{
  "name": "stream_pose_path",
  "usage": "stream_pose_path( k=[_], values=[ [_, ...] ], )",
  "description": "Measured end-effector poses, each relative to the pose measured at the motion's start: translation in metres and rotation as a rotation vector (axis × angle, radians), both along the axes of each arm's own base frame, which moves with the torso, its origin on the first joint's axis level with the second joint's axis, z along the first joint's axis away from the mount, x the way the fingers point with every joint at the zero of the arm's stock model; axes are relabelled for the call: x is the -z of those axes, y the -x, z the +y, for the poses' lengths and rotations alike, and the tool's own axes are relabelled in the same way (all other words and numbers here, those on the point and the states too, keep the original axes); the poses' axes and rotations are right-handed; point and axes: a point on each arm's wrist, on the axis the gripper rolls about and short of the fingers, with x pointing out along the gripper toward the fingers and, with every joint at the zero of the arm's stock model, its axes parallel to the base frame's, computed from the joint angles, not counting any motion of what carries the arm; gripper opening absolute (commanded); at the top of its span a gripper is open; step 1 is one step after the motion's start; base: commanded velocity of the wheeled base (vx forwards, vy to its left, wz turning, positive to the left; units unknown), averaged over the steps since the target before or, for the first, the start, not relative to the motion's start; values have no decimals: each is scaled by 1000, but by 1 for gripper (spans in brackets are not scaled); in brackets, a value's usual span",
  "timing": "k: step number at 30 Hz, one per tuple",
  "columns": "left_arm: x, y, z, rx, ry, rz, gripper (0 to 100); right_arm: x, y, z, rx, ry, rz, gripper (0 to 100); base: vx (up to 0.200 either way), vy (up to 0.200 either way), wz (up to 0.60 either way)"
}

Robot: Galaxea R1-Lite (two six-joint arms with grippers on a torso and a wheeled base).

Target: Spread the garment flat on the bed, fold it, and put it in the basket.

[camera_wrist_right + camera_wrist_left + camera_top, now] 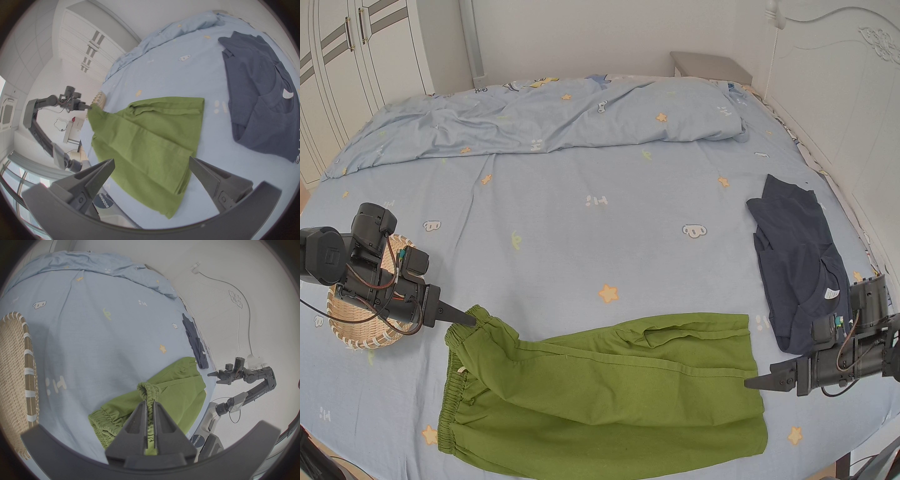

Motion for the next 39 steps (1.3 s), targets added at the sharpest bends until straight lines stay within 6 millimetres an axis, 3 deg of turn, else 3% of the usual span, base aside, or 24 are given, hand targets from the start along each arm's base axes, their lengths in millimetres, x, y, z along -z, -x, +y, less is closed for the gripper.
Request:
stream_pose_path(
  k=[6, 10, 23, 39],
  values=[
    [-1, -1, 1, -5, 1, -6, 0, 14, -32, -6, 54, 1, 24, 100, 0, 0, 0],
    [-1, -1, 3, -10, 1, -6, 0, 25, -40, -6, 55, 2, 58, 100, 0, 0, 0],
    [-1, 0, 4, -13, 2, -5, 0, 40, -36, 5, 4, 13, 121, 100, 0, 0, 0],
    [-1, 0, 2, -8, 2, -8, 0, 34, -32, 2, 16, 9, 99, 100, 0, 0, 0]
  ],
)
